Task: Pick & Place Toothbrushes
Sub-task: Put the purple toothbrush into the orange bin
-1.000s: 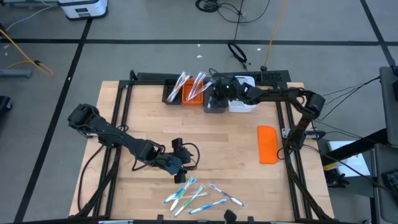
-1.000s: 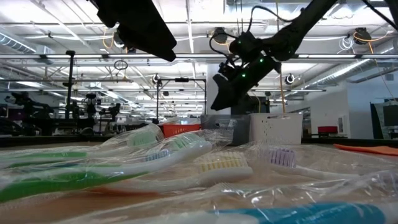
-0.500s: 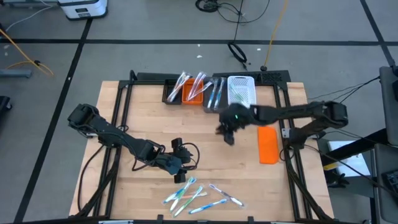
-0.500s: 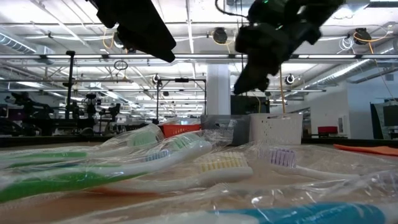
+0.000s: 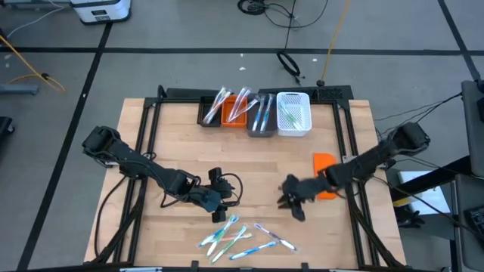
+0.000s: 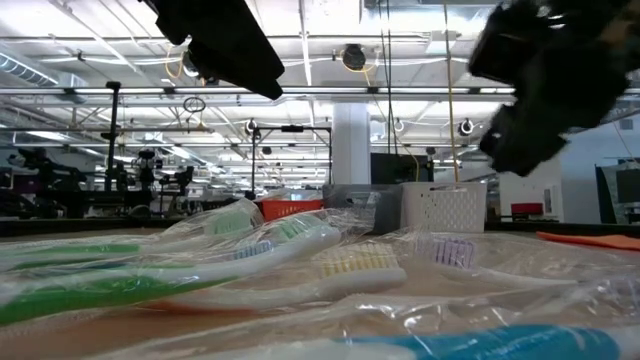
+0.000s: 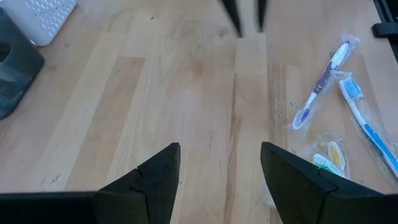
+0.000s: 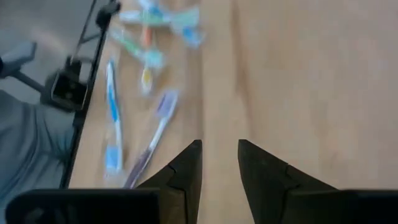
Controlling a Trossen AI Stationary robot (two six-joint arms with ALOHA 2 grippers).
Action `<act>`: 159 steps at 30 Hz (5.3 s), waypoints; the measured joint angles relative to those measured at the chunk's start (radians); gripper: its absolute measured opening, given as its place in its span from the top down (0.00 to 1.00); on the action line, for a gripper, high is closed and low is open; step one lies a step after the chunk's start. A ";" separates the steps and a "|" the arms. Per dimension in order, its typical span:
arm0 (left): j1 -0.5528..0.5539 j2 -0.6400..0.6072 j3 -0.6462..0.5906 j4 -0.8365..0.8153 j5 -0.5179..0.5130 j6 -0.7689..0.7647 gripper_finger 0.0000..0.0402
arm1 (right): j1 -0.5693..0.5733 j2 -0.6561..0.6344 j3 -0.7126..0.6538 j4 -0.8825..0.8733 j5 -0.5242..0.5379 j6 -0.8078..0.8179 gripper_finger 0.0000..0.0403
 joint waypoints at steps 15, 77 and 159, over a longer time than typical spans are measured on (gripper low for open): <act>0.001 0.000 0.000 0.002 -0.008 0.005 0.44 | 0.307 0.256 0.000 0.339 0.155 0.231 0.76; 0.001 0.000 0.000 0.024 -0.008 0.000 0.44 | 0.279 0.506 0.149 0.361 0.301 0.176 0.86; 0.001 0.000 0.000 0.032 -0.008 -0.005 0.44 | 0.194 0.555 0.153 0.525 0.275 0.006 0.59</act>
